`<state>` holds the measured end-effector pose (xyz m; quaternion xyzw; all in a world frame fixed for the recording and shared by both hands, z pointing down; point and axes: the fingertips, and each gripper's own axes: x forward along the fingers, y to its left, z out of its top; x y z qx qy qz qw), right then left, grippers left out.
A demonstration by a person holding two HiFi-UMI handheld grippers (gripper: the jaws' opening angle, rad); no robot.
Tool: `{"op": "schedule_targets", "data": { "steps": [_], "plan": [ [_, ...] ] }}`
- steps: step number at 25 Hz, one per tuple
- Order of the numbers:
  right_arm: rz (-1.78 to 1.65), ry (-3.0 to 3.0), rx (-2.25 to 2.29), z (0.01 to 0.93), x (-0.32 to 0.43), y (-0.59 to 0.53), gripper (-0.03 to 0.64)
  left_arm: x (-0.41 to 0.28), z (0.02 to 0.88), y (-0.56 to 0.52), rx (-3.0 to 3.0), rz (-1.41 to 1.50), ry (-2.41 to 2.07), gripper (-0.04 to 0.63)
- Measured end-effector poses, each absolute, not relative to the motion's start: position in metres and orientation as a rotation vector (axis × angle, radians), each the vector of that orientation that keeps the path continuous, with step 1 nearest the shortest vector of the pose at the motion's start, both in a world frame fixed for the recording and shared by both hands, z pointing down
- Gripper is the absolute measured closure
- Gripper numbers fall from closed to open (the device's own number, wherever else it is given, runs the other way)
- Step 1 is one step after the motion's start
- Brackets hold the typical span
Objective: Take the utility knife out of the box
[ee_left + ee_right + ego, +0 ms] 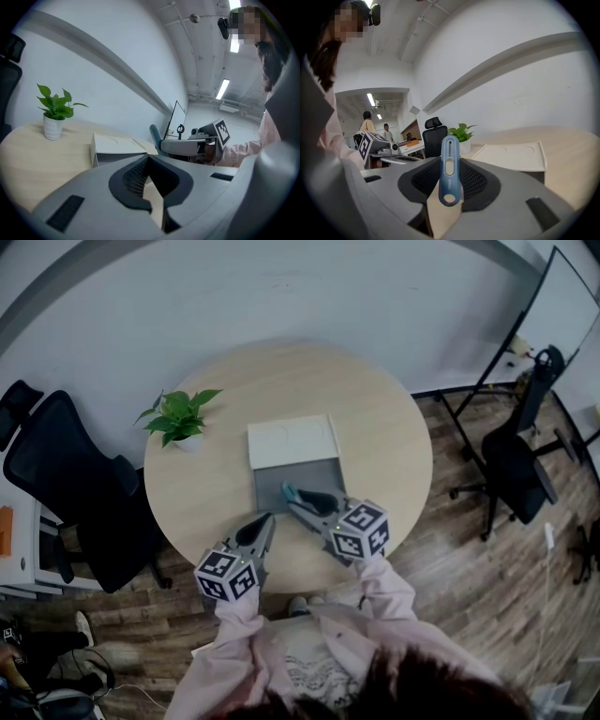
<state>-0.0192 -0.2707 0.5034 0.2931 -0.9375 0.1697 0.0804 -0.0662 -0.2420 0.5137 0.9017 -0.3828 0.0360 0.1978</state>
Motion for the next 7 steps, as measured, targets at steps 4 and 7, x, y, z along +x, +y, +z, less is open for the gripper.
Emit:
{"op": "schedule_targets", "data": {
  "steps": [4, 7],
  "plan": [
    [0.511, -2.801, 0.872, 0.5035, -0.0188, -0.27, 0.482, -0.0641, 0.5141, -0.2416, 2.525, 0.107, -1.065, 0.589],
    [0.512, -2.802, 0.868, 0.5035, -0.0171, -0.2701, 0.482, -0.0615, 0.5132, -0.2421, 2.528, 0.108, -1.063, 0.589]
  ]
}}
